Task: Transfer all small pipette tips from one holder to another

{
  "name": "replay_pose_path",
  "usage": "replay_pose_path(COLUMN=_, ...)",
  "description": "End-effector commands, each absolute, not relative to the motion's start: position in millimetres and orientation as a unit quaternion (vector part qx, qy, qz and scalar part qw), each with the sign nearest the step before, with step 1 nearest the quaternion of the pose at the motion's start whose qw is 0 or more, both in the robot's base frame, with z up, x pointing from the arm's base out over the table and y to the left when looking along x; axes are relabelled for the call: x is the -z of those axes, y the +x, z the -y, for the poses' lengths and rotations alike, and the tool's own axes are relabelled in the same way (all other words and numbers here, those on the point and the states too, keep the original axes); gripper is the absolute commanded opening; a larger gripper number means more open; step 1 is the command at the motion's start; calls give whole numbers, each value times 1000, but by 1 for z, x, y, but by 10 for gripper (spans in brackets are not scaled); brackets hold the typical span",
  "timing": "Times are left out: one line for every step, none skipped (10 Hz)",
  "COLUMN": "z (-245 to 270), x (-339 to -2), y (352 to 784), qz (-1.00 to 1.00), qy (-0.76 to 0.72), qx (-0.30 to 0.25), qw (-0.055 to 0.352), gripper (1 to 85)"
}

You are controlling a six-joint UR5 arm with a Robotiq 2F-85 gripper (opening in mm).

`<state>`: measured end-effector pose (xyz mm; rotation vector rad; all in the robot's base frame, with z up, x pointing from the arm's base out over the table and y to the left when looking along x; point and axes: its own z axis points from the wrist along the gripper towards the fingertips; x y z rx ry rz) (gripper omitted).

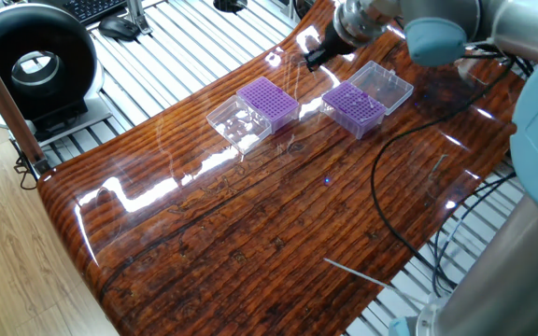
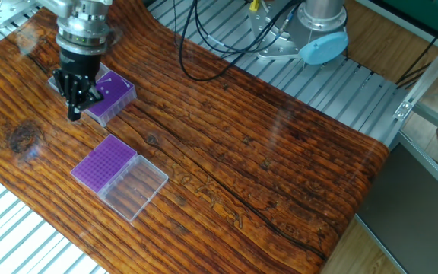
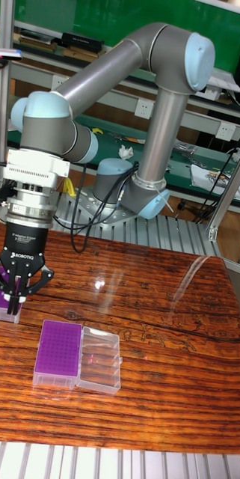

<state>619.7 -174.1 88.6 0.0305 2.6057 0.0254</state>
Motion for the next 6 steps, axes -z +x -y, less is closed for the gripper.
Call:
replay_pose_path(z=181, x=-86, y=607, qz=-962, qy=19, qx=-9, qw=272, gripper=10)
replay_pose_path(z=183, x=-84, y=603, qz=-962, qy=18, qx=-8, qw=273, gripper=10)
replay_pose_path(z=185, x=-82, y=600, qz=-961, qy=17, qx=-7, qw=275, gripper=10)
replay_pose_path(z=184, x=-80, y=599, qz=-960, qy=18, qx=-11, qw=280, gripper=10)
replay_pose_path(z=185, x=-76, y=596, qz=-960, qy=19, qx=-9, qw=281, gripper=10)
replay_pose_path(z=188, x=-72, y=592, qz=-960, qy=20, qx=-4, qw=279, gripper=10)
